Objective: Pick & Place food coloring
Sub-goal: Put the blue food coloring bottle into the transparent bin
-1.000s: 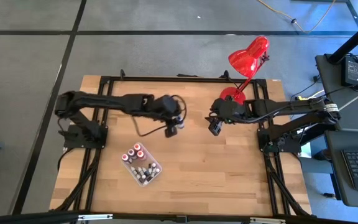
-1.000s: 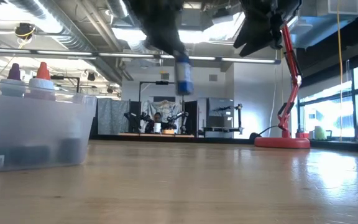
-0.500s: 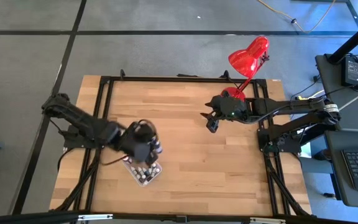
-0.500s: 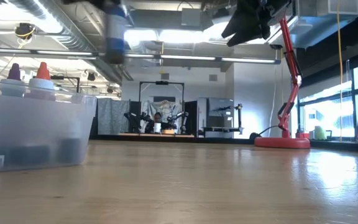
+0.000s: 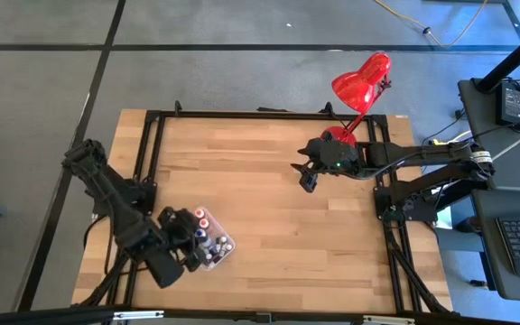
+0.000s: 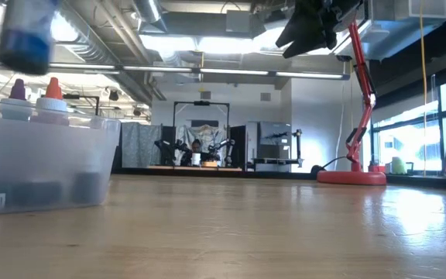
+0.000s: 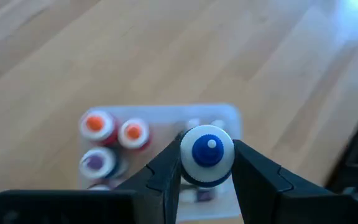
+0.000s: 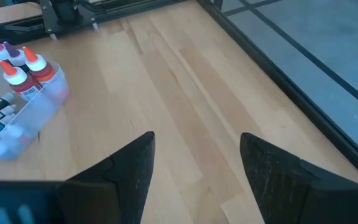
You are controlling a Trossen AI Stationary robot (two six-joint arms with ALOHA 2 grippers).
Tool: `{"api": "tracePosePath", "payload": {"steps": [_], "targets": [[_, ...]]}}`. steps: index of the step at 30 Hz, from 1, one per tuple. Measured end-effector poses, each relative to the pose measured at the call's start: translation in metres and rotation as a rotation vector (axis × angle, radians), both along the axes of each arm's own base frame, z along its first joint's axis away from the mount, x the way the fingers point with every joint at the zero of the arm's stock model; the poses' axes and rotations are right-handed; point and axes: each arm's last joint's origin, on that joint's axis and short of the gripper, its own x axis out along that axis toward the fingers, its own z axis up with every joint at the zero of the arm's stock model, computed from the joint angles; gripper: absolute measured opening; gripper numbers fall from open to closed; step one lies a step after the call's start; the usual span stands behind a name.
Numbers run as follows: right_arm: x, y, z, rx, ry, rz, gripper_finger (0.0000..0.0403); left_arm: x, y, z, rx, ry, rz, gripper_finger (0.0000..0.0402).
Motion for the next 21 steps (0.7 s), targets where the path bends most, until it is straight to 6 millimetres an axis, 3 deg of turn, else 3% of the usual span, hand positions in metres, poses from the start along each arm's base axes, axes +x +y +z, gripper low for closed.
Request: {"api": "tracePosePath", "payload": {"steps": [8, 21], "targets": [[0.001, 0.000, 0.001, 0.052, -0.035, -0.039, 0.0238, -0.010, -0.014, -0.026, 0.122, 0.127, 0.058, 0.0113], [0.004, 0.000, 0.007, 0.086, -0.123, -0.059, 0.0238, 0.003, -0.033, -0.076, 0.326, 0.224, 0.127, 0.0116]]}}
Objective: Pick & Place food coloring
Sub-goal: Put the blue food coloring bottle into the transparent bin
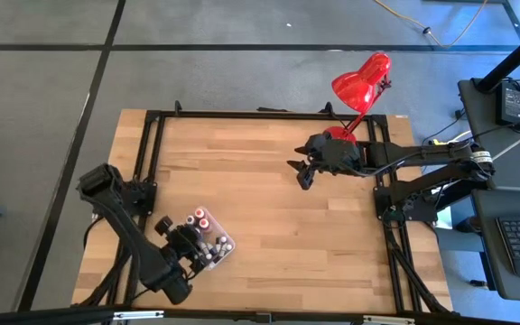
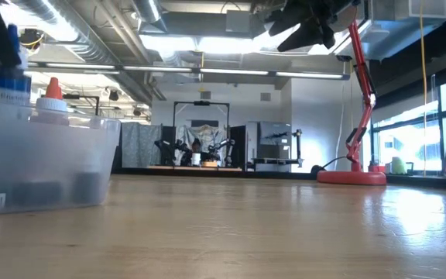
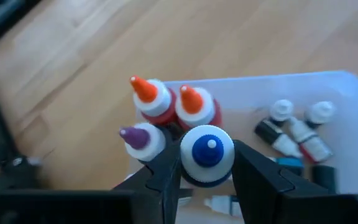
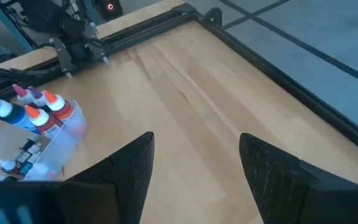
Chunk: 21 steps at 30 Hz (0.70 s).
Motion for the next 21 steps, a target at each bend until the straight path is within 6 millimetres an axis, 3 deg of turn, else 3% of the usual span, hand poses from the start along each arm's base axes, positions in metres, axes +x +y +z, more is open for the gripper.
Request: {"api": "tracePosePath", "payload": {"steps": [8, 21], "targets": [[0.000, 0.000, 0.000, 0.018, -0.008, -0.012, 0.0238, 0.004, -0.004, -0.020, 0.075, 0.004, 0.070, 0.0118], [0.000, 0.000, 0.000, 0.018, -0.008, -0.012, 0.0238, 0.005, -0.004, -0.022, 0.081, -0.006, 0.070, 0.0136]]}}
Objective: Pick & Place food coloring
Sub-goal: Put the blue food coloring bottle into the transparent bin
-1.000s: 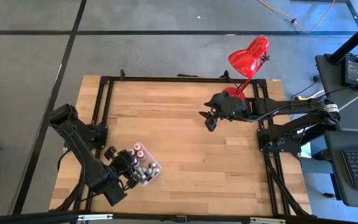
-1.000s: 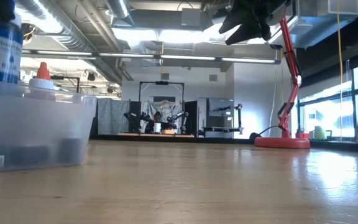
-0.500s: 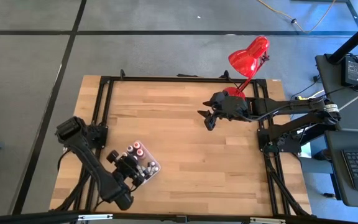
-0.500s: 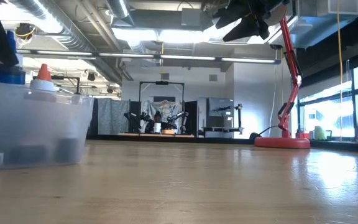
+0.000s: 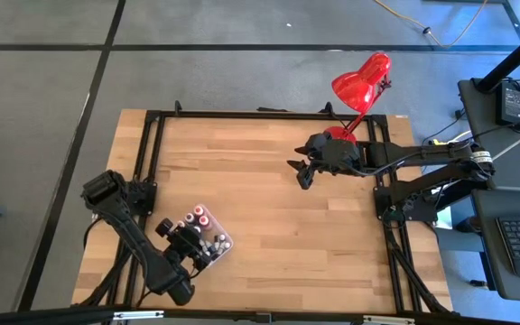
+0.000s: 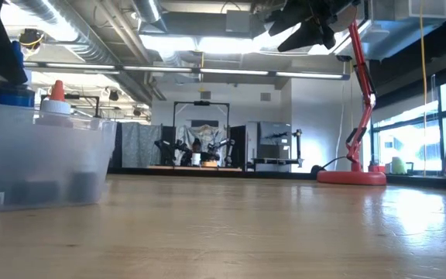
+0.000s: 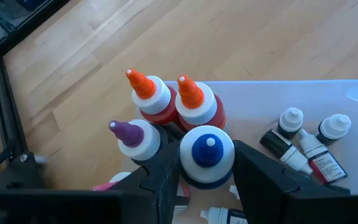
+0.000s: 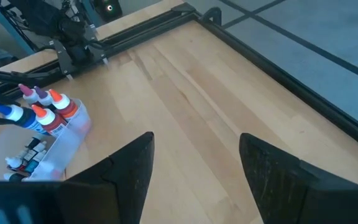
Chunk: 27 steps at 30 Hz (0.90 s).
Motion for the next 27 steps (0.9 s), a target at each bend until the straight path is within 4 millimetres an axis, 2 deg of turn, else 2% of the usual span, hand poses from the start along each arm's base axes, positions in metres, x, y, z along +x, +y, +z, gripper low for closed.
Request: {"api": "tracePosePath", "payload": {"steps": [14, 27], "targets": [[0.000, 0.000, 0.000, 0.000, 0.001, 0.001, 0.0238, -0.007, 0.008, -0.022, -0.009, -0.063, 0.089, 0.0139], [0.000, 0.000, 0.000, -0.002, 0.002, 0.002, 0.0238, -0.007, 0.008, -0.023, 0.006, -0.019, 0.042, 0.0142]]}}
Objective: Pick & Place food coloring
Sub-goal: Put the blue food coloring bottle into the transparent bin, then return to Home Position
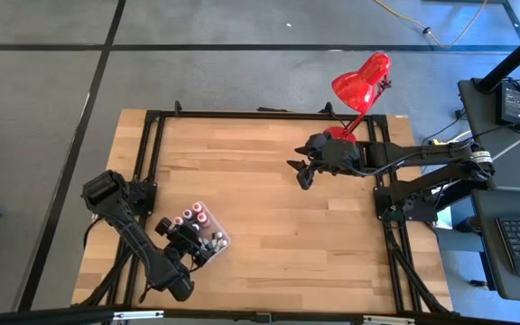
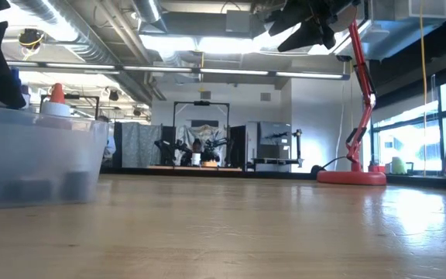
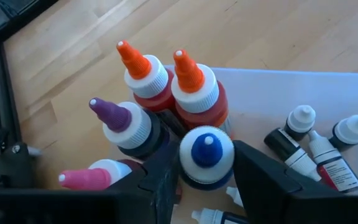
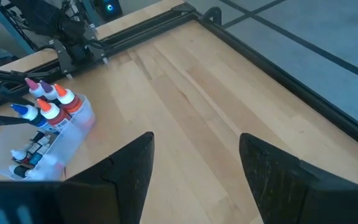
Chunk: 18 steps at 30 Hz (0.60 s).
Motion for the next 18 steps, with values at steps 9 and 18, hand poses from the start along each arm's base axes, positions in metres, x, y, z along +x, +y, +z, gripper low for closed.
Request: {"api": "tracePosePath", "payload": {"steps": [9, 18], "targets": [[0.000, 0.000, 0.000, 0.000, 0.001, 0.000, 0.0238, 0.003, 0.004, 0.000, 0.009, 0.010, 0.011, 0.0186], [0.000, 0.000, 0.000, 0.004, 0.001, 0.007, 0.0238, -0.001, 0.012, 0.012, 0.051, 0.046, 0.019, 0.0213]]}}
